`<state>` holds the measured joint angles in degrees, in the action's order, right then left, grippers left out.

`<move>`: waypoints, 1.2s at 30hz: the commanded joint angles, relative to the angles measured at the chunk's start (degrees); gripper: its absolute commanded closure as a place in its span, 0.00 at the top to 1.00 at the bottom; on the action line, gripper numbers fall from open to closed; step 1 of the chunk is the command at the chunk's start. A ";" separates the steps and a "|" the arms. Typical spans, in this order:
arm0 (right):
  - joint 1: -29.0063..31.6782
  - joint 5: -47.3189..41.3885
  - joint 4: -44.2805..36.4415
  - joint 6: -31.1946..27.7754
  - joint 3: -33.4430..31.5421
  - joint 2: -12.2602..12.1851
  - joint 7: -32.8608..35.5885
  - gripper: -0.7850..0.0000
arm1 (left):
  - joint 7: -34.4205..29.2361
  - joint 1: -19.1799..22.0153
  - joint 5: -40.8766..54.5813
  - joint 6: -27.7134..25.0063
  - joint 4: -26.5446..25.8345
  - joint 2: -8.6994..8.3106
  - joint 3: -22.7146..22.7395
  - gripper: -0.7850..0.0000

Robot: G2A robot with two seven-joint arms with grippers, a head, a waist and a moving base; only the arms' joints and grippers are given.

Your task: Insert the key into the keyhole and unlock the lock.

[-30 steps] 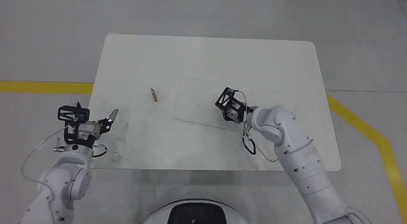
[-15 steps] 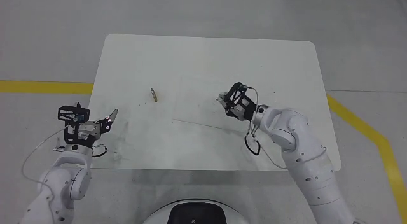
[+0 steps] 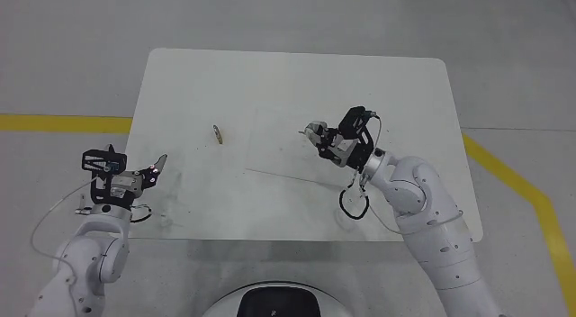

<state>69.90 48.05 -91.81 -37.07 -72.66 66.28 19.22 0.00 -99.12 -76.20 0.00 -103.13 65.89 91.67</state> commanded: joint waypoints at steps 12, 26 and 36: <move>-1.40 -9.11 3.83 -1.72 3.21 0.69 -0.18 0.00 | 2.18 -0.92 8.33 -6.82 -2.14 0.21 -0.65 1.00; -6.73 -25.49 10.33 -6.41 6.22 1.55 2.62 0.00 | -23.40 -0.77 57.38 -37.18 -2.65 -1.25 2.64 1.00; -5.95 -30.22 8.83 -5.01 8.74 1.73 6.47 0.00 | -46.08 6.86 98.89 -30.74 4.17 -1.78 -6.03 1.00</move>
<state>63.98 18.80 -82.93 -42.39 -64.15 68.02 24.68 -40.89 -94.14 12.02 -33.20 -100.38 64.23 86.04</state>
